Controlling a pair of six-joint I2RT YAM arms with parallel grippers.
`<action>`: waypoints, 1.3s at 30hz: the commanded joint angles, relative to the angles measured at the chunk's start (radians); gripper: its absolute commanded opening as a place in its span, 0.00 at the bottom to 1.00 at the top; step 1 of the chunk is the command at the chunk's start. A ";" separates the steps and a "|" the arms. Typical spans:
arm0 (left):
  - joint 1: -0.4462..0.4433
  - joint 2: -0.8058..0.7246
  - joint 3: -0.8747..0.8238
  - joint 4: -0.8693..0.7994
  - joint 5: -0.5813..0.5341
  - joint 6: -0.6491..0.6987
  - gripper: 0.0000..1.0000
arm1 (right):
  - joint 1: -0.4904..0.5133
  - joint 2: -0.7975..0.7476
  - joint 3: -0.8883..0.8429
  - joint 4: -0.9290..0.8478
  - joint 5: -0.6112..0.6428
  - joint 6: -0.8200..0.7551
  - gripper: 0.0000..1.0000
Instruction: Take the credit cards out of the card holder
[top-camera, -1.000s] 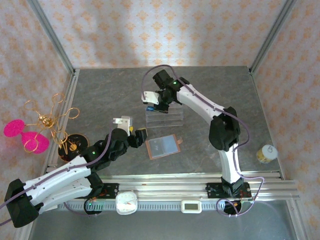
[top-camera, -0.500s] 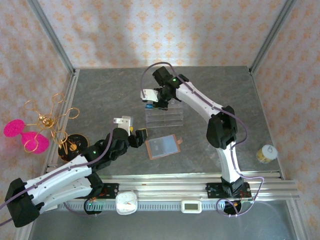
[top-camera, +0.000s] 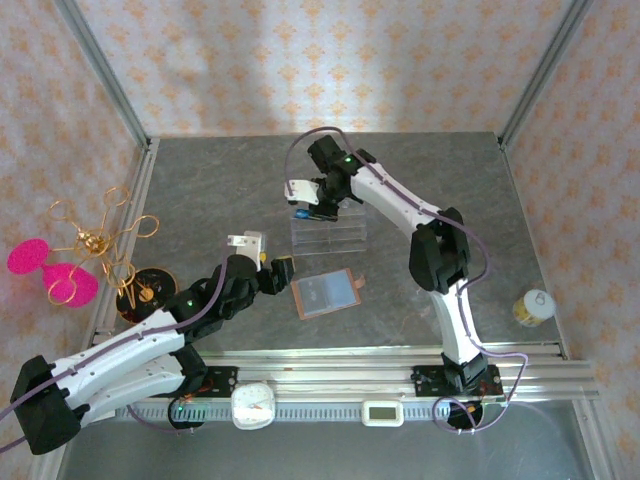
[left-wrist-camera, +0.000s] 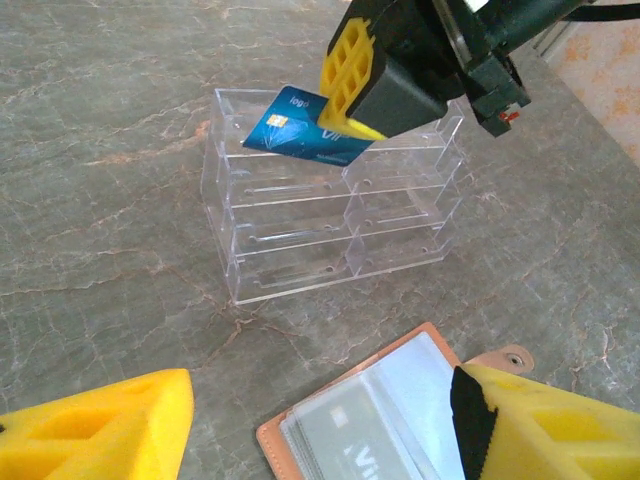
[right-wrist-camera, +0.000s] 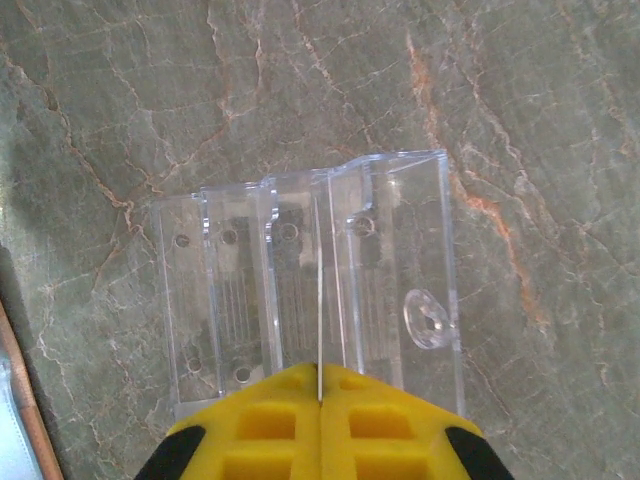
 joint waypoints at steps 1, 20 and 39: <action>0.009 0.003 -0.018 0.021 0.010 0.022 0.69 | -0.002 0.014 0.007 0.001 -0.007 0.003 0.00; 0.017 0.004 -0.035 0.051 0.040 0.021 0.70 | 0.006 0.000 -0.014 0.105 -0.005 0.100 0.27; 0.017 -0.176 -0.126 0.123 0.027 -0.091 0.72 | 0.062 -0.360 -0.413 0.681 -0.058 0.885 0.45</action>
